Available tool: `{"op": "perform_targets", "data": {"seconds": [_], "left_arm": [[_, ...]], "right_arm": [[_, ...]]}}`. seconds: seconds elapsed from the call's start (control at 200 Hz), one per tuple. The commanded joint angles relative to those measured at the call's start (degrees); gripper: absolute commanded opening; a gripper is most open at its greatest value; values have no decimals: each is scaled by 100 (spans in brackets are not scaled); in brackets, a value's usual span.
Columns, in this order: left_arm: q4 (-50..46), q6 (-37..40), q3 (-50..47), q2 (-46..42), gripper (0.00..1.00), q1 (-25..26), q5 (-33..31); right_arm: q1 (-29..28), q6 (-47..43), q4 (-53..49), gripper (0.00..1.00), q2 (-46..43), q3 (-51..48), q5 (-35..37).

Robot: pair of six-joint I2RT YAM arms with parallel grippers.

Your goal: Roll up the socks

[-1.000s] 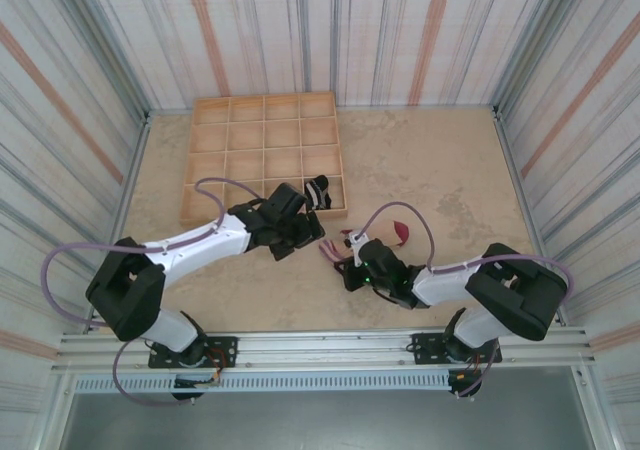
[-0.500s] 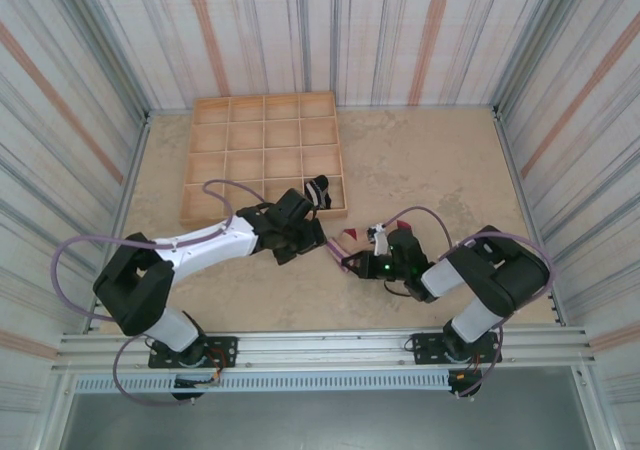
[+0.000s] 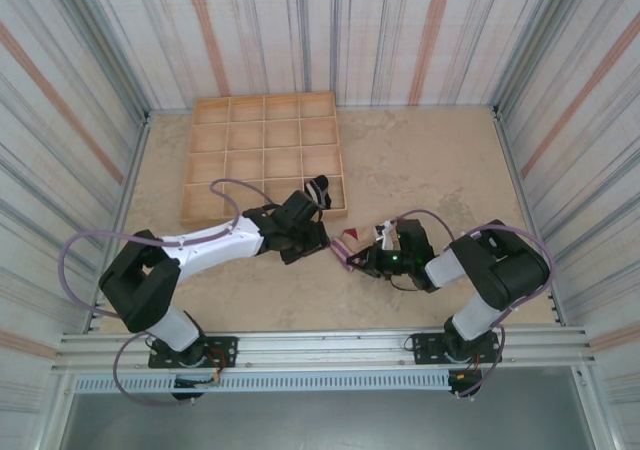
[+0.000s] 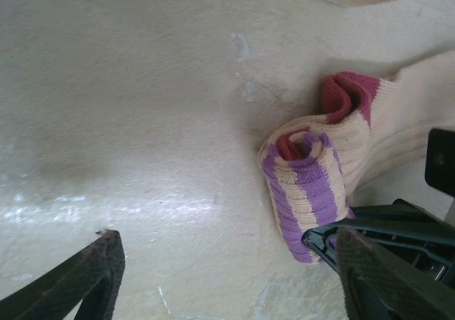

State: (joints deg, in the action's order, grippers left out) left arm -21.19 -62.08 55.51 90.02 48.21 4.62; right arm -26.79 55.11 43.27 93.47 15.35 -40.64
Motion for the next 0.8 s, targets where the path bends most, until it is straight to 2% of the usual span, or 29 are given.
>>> {"op": "perform_targets", "data": {"seconds": [0.0, 0.215, 0.351, 0.526, 0.797], "left_arm": [[501, 175, 2, 151, 75, 105, -1], [1508, 248, -349, 262, 74, 243, 106], [2139, 166, -607, 355, 64, 259, 267], [2434, 60, -699, 559, 50, 277, 298], [2952, -253, -752, 909, 46, 320, 242]], "right_arm": [[162, 413, -1974, 0, 256, -89, 365], [406, 685, -2311, 0, 345, 15, 372], [564, 720, -2449, 0, 449, 55, 311], [601, 854, -2299, 0, 635, 76, 241], [647, 848, -2257, 0, 680, 73, 227]]}}
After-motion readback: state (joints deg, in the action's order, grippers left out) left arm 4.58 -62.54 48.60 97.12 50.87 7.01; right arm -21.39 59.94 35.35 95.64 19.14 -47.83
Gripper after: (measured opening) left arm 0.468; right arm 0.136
